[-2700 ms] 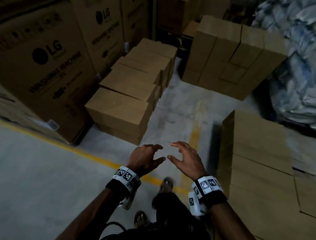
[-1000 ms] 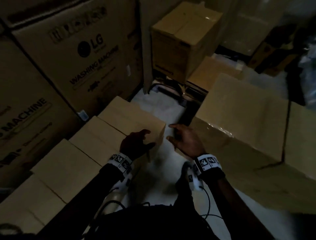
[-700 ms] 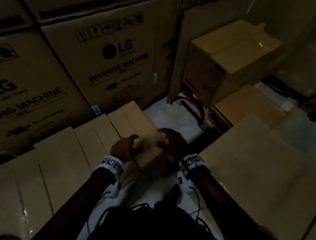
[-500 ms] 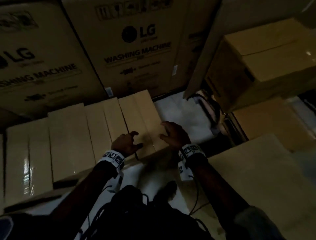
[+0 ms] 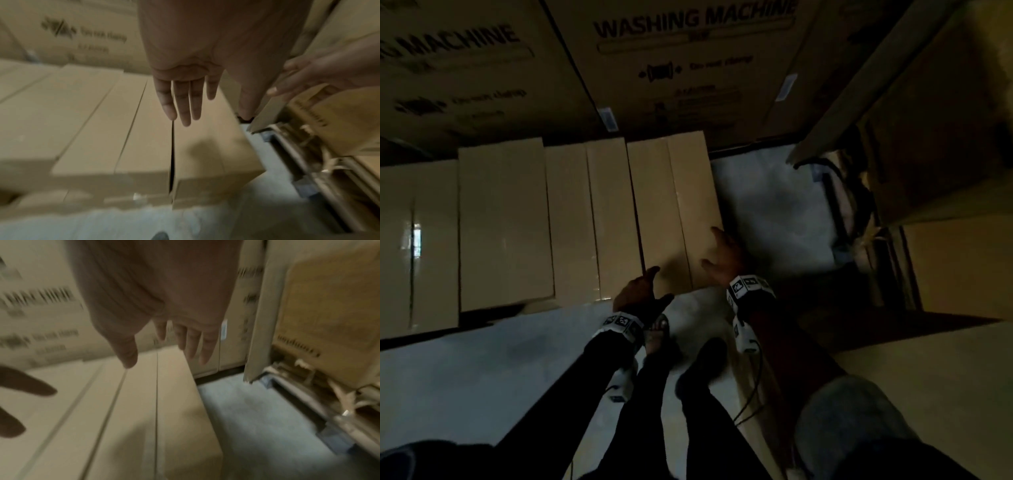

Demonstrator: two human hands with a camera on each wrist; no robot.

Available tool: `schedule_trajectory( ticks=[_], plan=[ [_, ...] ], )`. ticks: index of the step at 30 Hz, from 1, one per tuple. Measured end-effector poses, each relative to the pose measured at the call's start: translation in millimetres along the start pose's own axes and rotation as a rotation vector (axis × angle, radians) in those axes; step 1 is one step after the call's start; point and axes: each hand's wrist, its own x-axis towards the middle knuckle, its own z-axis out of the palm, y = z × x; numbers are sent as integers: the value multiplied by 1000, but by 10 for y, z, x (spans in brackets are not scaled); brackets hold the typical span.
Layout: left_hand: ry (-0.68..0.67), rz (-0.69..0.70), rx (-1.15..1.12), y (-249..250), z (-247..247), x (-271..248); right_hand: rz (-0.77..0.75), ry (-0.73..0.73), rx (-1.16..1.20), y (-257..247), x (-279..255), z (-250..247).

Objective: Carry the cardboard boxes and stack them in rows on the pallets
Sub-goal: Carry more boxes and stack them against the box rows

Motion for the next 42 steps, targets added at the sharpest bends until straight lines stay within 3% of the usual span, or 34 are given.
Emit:
schedule_trajectory(
  ticks=[8,17,25,28,34,42],
  plan=[
    [38,-163,-116,-206,970,813,36,64,76,933,897,720],
    [161,-324,-215,-207,1270,1084,54,8,365,1468,1216,1020],
    [195,-236,-393,-319,1561,1083,-36,14,388,1606,1203,1198],
    [241,-211,-397,-245,1634,1025,11,32,440,1612,1204,1244],
    [180,-155,-376,-66,1811,951,26,43,392,1824,1190,1082],
    [208,-171,-446,-145,1505,1493,-76,21,255,1736,1412,1040]
  ],
)
